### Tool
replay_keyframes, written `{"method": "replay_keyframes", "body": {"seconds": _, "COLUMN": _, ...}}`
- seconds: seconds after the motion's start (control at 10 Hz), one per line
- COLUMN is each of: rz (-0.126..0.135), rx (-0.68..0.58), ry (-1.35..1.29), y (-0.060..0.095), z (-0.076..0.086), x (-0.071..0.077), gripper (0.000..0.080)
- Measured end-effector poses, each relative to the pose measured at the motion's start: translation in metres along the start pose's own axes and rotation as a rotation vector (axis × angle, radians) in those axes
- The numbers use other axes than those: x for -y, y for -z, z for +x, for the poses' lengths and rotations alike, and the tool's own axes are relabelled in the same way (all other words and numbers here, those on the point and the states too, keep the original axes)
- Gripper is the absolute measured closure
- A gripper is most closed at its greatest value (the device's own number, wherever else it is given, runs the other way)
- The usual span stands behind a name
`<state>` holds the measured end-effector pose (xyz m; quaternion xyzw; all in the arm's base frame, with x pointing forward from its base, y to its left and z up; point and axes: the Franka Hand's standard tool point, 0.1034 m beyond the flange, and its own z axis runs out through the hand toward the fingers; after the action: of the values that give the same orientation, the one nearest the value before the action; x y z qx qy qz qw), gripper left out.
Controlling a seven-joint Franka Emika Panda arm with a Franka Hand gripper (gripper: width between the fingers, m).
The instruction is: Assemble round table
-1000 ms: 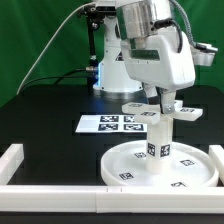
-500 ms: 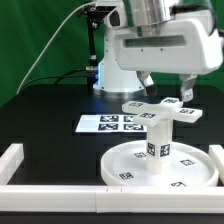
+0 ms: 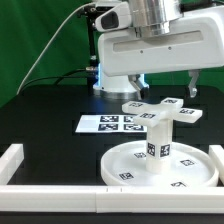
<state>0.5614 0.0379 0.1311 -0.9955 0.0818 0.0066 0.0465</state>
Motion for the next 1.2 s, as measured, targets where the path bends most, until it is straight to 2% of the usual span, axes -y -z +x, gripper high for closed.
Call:
{"method": "replay_keyframes", "body": {"seconds": 0.1, "rz": -0.045, "rx": -0.018, "ry": 0.164, "y": 0.002, "z": 0.004, "x": -0.001, "gripper": 0.015}}
{"method": "replay_keyframes", "body": {"seconds": 0.2, "rz": -0.071, "rx": -0.026, "ry": 0.288, "y": 0.001, "z": 0.005, "x": 0.001, "gripper": 0.015}}
{"method": "replay_keyframes", "body": {"seconds": 0.3, "rz": -0.064, "rx": -0.02, "ry": 0.357, "y": -0.001, "z": 0.004, "x": 0.0, "gripper": 0.015}}
{"method": "replay_keyframes", "body": {"seconds": 0.5, "rz": -0.032, "rx": -0.01, "ry": 0.34, "y": -0.004, "z": 0.003, "x": -0.002, "gripper": 0.015}}
{"method": "replay_keyframes", "body": {"seconds": 0.7, "rz": 0.019, "rx": 0.005, "ry": 0.23, "y": -0.015, "z": 0.0, "x": 0.001, "gripper": 0.015}}
{"method": "replay_keyframes", "body": {"seconds": 0.9, "rz": 0.018, "rx": -0.003, "ry": 0.236, "y": -0.023, "z": 0.001, "x": 0.0, "gripper": 0.015}}
{"method": "replay_keyframes", "body": {"seconds": 1.2, "rz": 0.018, "rx": -0.003, "ry": 0.237, "y": -0.025, "z": 0.001, "x": 0.001, "gripper": 0.015}}
